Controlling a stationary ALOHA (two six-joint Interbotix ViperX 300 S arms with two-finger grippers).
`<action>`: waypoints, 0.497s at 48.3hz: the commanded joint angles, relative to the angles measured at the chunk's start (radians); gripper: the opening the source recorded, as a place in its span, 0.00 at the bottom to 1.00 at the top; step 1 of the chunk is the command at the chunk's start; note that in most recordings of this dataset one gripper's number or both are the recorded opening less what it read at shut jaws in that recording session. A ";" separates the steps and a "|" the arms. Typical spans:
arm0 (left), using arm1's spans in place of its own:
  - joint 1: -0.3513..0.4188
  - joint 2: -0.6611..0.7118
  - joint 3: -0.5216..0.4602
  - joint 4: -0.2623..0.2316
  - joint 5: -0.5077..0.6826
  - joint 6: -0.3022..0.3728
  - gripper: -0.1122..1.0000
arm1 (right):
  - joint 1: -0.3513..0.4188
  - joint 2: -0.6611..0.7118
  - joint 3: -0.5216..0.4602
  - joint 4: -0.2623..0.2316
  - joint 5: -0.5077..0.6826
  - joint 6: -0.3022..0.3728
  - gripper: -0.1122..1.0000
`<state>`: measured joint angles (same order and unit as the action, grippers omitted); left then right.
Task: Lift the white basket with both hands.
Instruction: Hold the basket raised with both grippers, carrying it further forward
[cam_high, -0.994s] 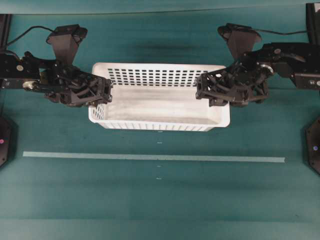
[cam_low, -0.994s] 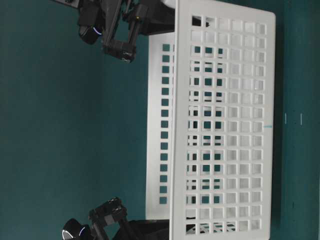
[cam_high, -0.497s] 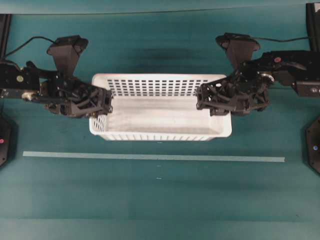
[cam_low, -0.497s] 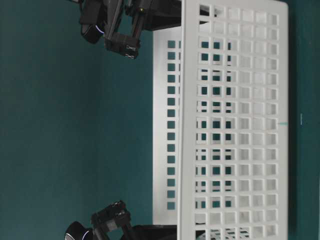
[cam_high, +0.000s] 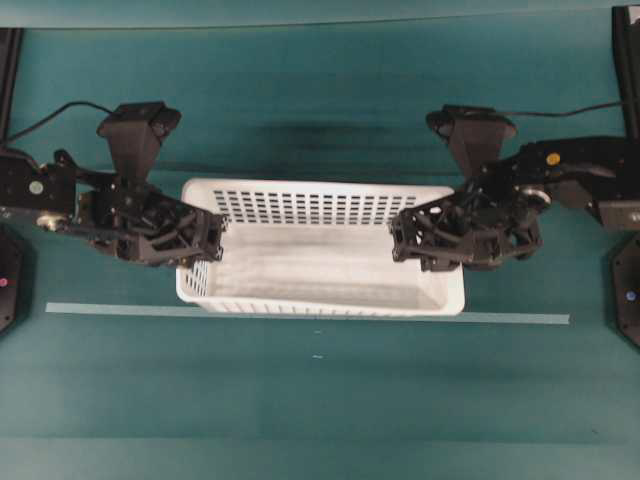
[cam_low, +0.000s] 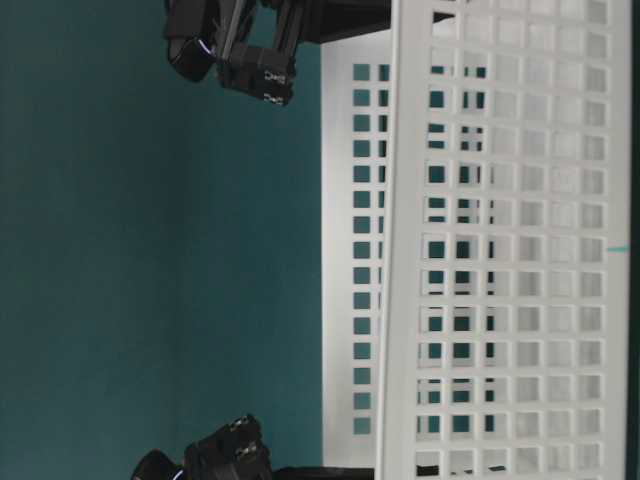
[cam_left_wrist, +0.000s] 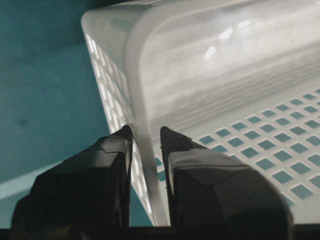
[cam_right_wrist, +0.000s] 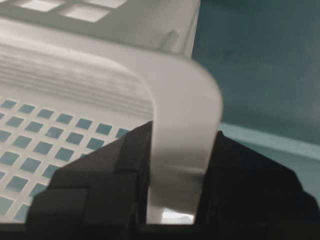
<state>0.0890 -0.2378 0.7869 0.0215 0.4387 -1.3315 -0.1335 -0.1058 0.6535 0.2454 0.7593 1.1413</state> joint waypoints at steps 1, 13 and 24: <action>-0.017 -0.020 -0.002 0.005 -0.023 -0.009 0.21 | 0.035 -0.005 0.003 -0.003 0.000 -0.006 0.28; -0.044 -0.021 0.014 0.006 -0.023 -0.048 0.21 | 0.077 -0.006 0.006 -0.002 -0.017 0.029 0.28; -0.080 -0.020 0.009 0.006 -0.023 -0.061 0.21 | 0.109 -0.006 0.008 -0.003 -0.017 0.060 0.28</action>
<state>0.0169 -0.2439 0.8069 0.0215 0.4203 -1.3944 -0.0583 -0.1089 0.6642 0.2454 0.7409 1.2103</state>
